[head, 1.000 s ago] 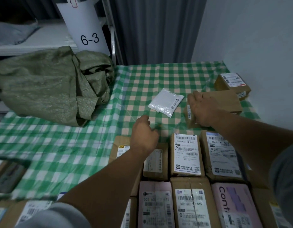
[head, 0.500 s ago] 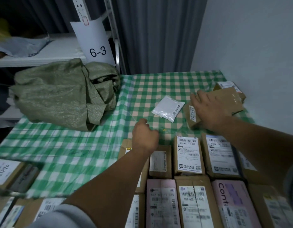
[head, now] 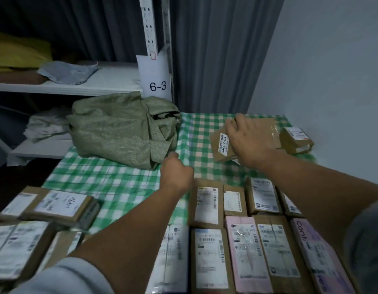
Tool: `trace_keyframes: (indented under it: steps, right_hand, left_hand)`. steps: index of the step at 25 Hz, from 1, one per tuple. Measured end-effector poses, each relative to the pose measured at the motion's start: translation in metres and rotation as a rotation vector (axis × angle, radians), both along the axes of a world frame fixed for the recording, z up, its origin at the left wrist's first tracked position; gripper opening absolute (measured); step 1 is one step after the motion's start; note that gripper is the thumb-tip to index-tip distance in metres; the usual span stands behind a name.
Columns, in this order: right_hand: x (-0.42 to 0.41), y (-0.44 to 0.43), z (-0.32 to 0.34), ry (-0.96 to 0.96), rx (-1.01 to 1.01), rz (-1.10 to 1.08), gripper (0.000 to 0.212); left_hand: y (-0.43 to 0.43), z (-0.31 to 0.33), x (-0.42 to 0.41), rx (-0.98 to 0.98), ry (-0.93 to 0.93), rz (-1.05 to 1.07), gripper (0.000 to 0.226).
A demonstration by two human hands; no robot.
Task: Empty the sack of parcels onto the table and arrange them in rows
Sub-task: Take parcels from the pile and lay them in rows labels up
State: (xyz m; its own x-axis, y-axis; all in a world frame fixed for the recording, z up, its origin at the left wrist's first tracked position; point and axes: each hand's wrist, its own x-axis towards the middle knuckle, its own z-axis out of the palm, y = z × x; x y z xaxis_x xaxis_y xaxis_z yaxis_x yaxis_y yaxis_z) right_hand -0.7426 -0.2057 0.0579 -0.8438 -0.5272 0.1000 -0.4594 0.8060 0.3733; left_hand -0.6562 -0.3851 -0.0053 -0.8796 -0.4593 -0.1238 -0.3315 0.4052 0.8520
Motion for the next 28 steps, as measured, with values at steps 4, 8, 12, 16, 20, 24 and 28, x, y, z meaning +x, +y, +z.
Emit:
trace_keyframes:
  steps: [4, 8, 12, 16, 20, 24, 28]
  right_hand:
    - [0.041, -0.058, 0.02, 0.003, -0.111, 0.003, 0.104]
    - [0.07, -0.119, 0.038, -0.143, -0.352, -0.106, 0.117]
    - [0.086, -0.192, 0.032, -0.373, -0.692, -0.214, 0.117]
    - [0.091, -0.248, 0.003, -0.66, -1.125, -0.363, 0.087]
    - [0.093, -0.281, -0.049, -0.914, -1.322, -0.448, 0.035]
    - [0.087, -0.303, -0.113, -0.997, -1.374, -0.53, 0.056]
    - [0.08, -0.313, -0.15, -1.04, -1.405, -0.55, 0.036]
  left_hand:
    - [-0.06, 0.025, 0.034, 0.01, -0.004, 0.024, 0.055]
    - [-0.122, 0.039, 0.075, 0.019, -0.001, 0.054, 0.036]
    - [-0.198, 0.036, 0.113, -0.097, -0.055, 0.162, 0.04]
    - [-0.261, 0.022, 0.141, -0.159, -0.169, 0.273, 0.044]
    - [-0.295, -0.009, 0.159, -0.207, -0.284, 0.235, 0.044]
    - [-0.308, -0.053, 0.158, -0.171, -0.278, 0.15, 0.049]
    - [-0.303, -0.079, 0.144, -0.085, -0.232, 0.084, 0.049]
